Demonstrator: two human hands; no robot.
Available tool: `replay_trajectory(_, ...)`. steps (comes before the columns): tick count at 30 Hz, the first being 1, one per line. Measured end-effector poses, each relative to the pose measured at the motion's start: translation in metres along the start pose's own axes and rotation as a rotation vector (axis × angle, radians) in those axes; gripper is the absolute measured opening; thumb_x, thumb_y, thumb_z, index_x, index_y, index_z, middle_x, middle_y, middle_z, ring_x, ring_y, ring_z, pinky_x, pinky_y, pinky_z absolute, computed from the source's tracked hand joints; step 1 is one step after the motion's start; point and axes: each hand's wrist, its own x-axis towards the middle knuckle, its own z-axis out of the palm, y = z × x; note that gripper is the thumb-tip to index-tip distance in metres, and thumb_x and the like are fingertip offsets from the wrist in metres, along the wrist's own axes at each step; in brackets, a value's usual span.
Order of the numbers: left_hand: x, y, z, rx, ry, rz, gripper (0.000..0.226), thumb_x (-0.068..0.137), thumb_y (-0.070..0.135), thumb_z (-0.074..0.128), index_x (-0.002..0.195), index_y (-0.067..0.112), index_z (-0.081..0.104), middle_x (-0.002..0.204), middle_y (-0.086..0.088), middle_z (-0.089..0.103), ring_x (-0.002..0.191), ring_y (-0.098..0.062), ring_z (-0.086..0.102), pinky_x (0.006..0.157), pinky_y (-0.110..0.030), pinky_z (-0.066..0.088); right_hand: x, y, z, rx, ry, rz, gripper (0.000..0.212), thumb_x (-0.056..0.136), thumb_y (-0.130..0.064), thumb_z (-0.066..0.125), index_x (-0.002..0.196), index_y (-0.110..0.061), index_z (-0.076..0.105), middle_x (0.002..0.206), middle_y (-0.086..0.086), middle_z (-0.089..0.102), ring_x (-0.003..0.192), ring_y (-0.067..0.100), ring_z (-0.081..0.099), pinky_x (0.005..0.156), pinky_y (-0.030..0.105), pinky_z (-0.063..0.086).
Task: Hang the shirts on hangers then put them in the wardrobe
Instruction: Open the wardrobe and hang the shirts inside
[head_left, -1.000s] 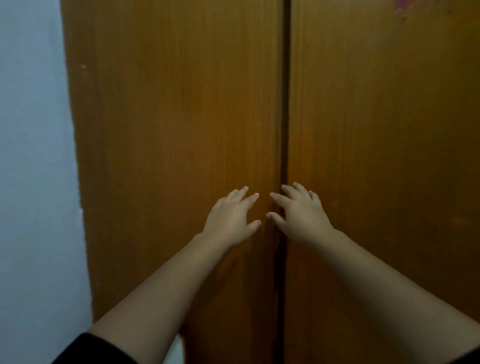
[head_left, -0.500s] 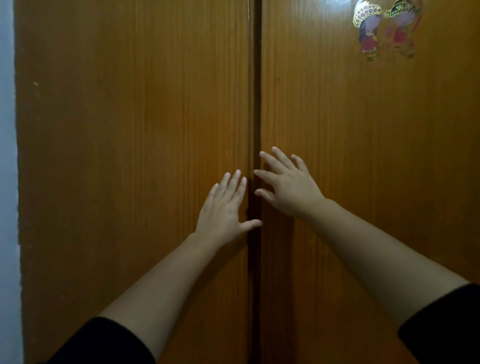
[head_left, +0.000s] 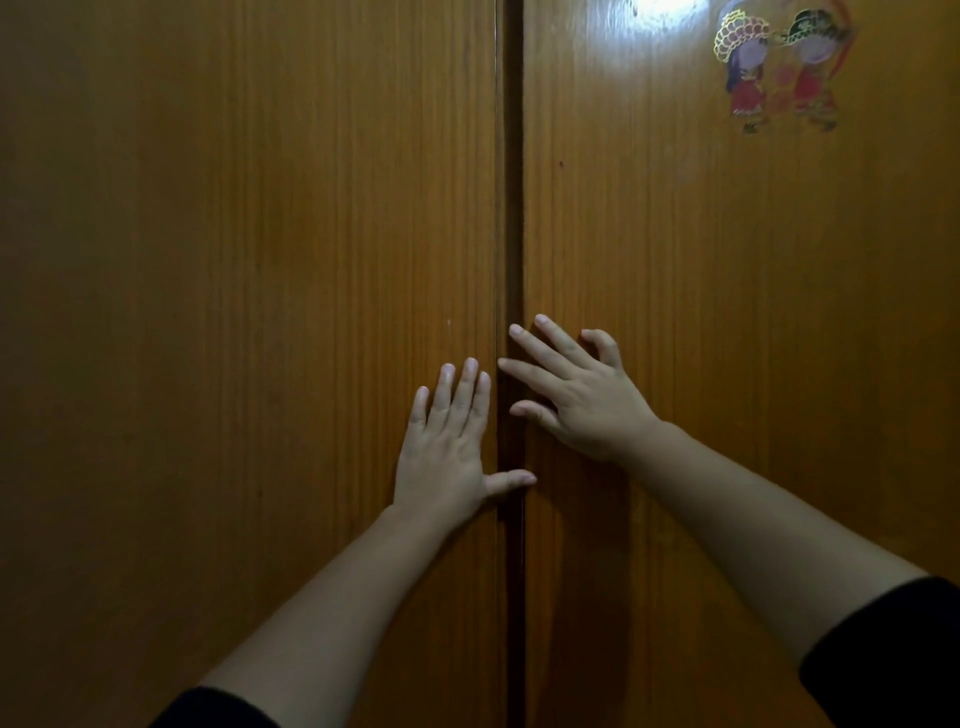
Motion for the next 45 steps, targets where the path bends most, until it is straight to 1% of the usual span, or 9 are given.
replay_trajectory(4,0.000,0.000,0.003,0.018,0.040,0.005,0.112,0.075,0.090,0.007,0.150,0.010,-0.018,0.159,-0.009,-0.016,0.148,-0.026,-0.007,0.118,-0.042,-0.005,0.001,0.001,0.006,-0.073,0.056,-0.029,0.055,0.097,-0.056,0.018,0.146,-0.032,0.024,0.153,-0.002,0.023,0.144,0.023,0.015,0.103,0.046,0.019)
replay_trajectory(11,0.001,0.000,0.002,0.027,0.066,0.007,0.113,0.076,0.089,0.008,0.150,0.008,-0.016,0.160,-0.013,-0.006,0.148,-0.028,-0.001,0.117,-0.042,-0.001,0.005,-0.001,0.006,-0.141,0.044,-0.044,0.055,0.096,-0.057,0.021,0.145,-0.035,0.027,0.147,0.003,0.041,0.144,0.027,0.017,0.103,0.048,0.020)
replay_trajectory(14,0.001,-0.001,0.001,0.034,0.067,0.018,0.114,0.076,0.089,0.010,0.151,0.006,-0.010,0.159,-0.014,0.000,0.148,-0.029,0.002,0.117,-0.043,0.002,0.010,0.002,0.006,-0.147,0.052,-0.120,0.055,0.096,-0.056,0.022,0.145,-0.033,0.027,0.140,0.006,0.048,0.143,0.027,0.020,0.111,0.049,0.014)
replay_trajectory(17,0.001,-0.001,0.000,0.033,0.055,0.019,0.114,0.076,0.089,0.008,0.151,0.005,-0.003,0.160,-0.014,-0.001,0.148,-0.028,0.000,0.118,-0.043,0.003,0.017,0.005,0.004,-0.148,0.069,-0.197,0.055,0.097,-0.056,0.024,0.144,-0.029,0.032,0.133,0.008,0.053,0.142,0.028,0.024,0.116,0.047,0.008)
replay_trajectory(21,0.000,-0.001,0.000,0.040,0.049,0.006,0.115,0.073,0.090,0.002,0.149,0.005,-0.005,0.158,-0.015,-0.010,0.147,-0.027,-0.007,0.117,-0.043,0.003,0.025,0.011,0.004,-0.142,0.074,-0.278,0.056,0.096,-0.057,0.028,0.143,-0.028,0.036,0.127,0.008,0.057,0.137,0.029,0.035,0.116,0.047,0.014)
replay_trajectory(27,0.000,-0.005,-0.003,0.051,0.022,0.024,0.118,0.072,0.091,0.013,0.150,0.003,0.002,0.159,-0.018,0.000,0.148,-0.027,-0.004,0.118,-0.039,-0.002,0.027,0.014,0.007,-0.117,0.189,-0.319,0.055,0.093,-0.059,0.033,0.136,-0.028,0.048,0.119,0.007,0.061,0.125,0.027,0.050,0.111,0.044,0.024)
replay_trajectory(31,-0.001,-0.004,-0.003,0.072,0.024,0.005,0.119,0.071,0.091,0.017,0.150,0.004,0.002,0.159,-0.016,0.001,0.148,-0.028,-0.002,0.118,-0.040,0.000,0.028,0.015,0.009,-0.130,0.277,-0.320,0.054,0.091,-0.059,0.036,0.132,-0.029,0.053,0.111,0.004,0.064,0.116,0.024,0.056,0.090,0.039,0.029)
replay_trajectory(34,-0.003,-0.003,-0.002,0.066,0.033,-0.008,0.118,0.071,0.092,0.017,0.151,0.007,0.005,0.160,-0.014,0.004,0.148,-0.029,0.002,0.117,-0.045,0.007,0.030,0.015,0.009,-0.145,0.335,-0.333,0.054,0.090,-0.060,0.037,0.130,-0.028,0.055,0.106,0.003,0.064,0.111,0.022,0.059,0.081,0.036,0.028)
replay_trajectory(45,-0.005,-0.004,-0.002,0.041,0.033,-0.048,0.122,0.069,0.094,0.014,0.151,0.005,0.007,0.160,-0.014,0.005,0.148,-0.029,0.003,0.116,-0.049,0.008,0.036,0.015,0.006,-0.134,0.355,-0.388,0.056,0.089,-0.060,0.040,0.126,-0.022,0.059,0.096,0.002,0.064,0.098,0.021,0.060,0.079,0.033,0.031)
